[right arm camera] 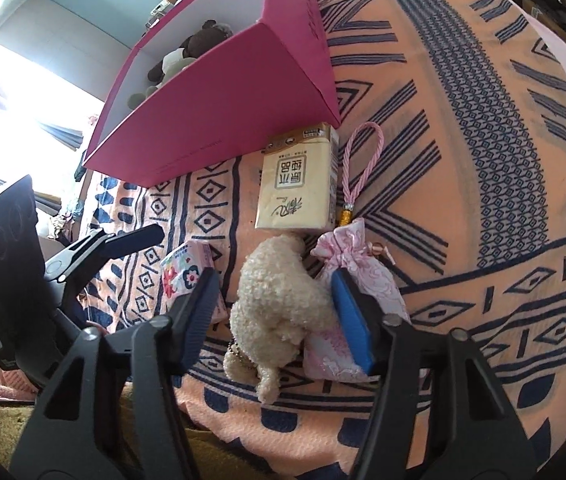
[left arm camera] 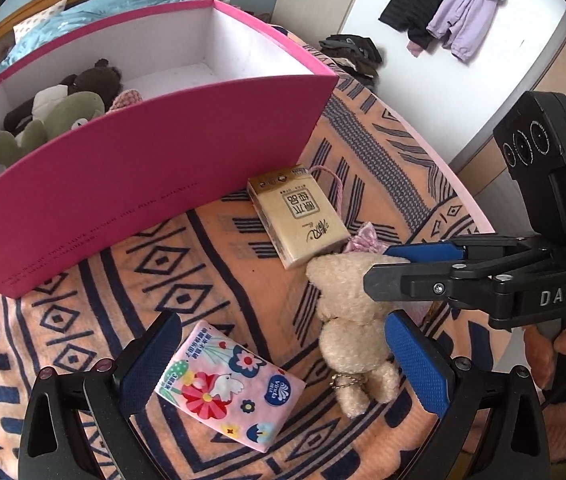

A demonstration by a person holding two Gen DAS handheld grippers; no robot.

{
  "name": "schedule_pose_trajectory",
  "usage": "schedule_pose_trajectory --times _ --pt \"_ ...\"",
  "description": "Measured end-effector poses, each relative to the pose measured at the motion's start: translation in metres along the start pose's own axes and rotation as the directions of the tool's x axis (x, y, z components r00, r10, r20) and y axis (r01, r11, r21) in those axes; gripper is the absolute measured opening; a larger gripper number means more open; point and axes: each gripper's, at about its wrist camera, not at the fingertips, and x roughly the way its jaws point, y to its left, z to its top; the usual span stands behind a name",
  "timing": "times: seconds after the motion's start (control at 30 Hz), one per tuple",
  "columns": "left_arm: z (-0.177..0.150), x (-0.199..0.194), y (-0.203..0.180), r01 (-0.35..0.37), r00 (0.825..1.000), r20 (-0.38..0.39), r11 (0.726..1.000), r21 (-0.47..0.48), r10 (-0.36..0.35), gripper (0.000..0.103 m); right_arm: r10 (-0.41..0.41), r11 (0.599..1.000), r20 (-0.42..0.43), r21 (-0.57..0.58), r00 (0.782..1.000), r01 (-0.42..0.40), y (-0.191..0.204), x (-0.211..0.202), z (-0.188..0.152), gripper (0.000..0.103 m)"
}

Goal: Organize objects
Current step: 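Lower the right gripper onto the cream curly teddy bear and close it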

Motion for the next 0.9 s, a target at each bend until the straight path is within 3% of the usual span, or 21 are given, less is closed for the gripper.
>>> schedule_pose_trajectory --times 0.17,0.3,0.53,0.67,0.9 --pt "0.000 0.004 -0.004 0.017 1.000 -0.012 1.000 0.010 -0.017 0.103 0.079 0.996 -0.001 -0.039 0.997 -0.079 0.012 -0.001 0.001 0.059" --pt "0.001 0.007 -0.006 0.032 0.999 -0.023 0.999 0.009 -0.032 0.102 0.036 0.999 -0.013 -0.012 0.999 -0.036 0.007 0.004 0.002 0.059" --pt "0.000 0.012 -0.007 0.057 0.997 -0.047 0.998 -0.003 -0.057 0.099 0.031 0.999 -0.019 -0.008 0.999 -0.031 0.004 0.007 -0.002 0.058" --pt "-0.001 0.015 -0.008 0.071 0.996 -0.060 0.997 -0.010 -0.072 0.095 0.029 1.000 -0.029 -0.010 0.999 -0.029 0.006 0.016 0.000 0.042" --pt "-0.001 0.014 -0.008 0.106 0.993 -0.056 0.994 -0.017 -0.106 0.091 0.075 0.997 -0.012 -0.001 0.997 -0.075 0.006 0.013 0.001 0.029"
